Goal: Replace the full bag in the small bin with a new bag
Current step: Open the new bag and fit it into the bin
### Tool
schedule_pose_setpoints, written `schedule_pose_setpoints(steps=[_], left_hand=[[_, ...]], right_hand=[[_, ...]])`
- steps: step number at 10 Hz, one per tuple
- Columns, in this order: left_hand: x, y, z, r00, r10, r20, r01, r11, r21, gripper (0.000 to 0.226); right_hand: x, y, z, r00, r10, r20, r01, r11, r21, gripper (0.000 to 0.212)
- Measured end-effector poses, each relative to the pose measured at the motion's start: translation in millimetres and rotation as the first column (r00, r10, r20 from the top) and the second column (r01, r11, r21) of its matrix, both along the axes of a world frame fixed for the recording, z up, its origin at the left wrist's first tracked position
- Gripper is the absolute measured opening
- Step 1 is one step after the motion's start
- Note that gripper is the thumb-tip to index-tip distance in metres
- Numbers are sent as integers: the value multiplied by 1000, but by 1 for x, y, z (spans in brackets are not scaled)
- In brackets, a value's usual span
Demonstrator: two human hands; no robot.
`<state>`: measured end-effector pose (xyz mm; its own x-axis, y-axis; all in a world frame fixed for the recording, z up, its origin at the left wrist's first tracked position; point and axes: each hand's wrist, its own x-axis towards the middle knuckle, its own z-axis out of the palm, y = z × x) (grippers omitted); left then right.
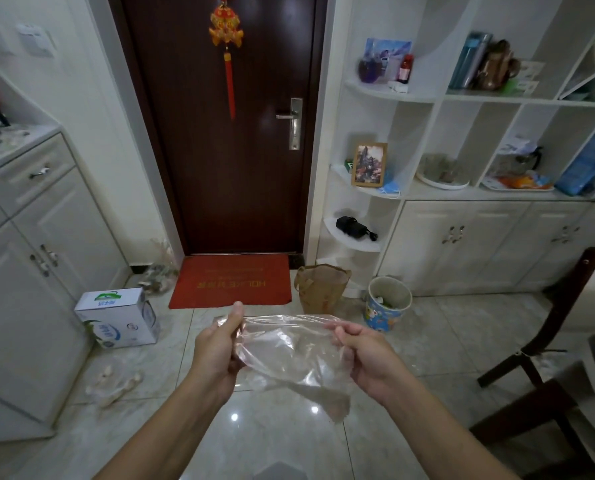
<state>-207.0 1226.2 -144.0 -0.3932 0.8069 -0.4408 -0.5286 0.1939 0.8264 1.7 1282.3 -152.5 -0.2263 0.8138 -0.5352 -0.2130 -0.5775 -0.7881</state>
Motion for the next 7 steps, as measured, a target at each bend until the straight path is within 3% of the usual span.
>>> schedule_pose_setpoints(steps=[1,2,3,4,5,6,7], left_hand=[[-4,-3,-2,998,-21,-59,24,999,45,27],[2,-13,-1,933,-56,-356,119,980,158,12],[18,-31,-3,660,-79,-747,374,897,236,29],[30,-45,-5,241,47,-969,695,689,206,21],[33,-51,-53,8,-149,-989,835,544,-75,24],[27,-49,-119,-269,-140,-953,534,802,-269,62],[29,-46,-105,-319,-283,-904,637,643,-426,60]], right_hand=[[4,0,-2,981,138,132,-144,989,33,17],[2,-3,-6,917,76,392,-112,991,69,31],[-5,-3,3,919,-109,378,34,979,199,33],[-15,-5,20,938,98,332,-156,976,150,58],[-26,-6,30,923,237,303,-289,947,139,64],[-33,-6,30,983,95,158,-128,969,214,30],[-31,-5,24,987,70,148,-109,955,274,12]])
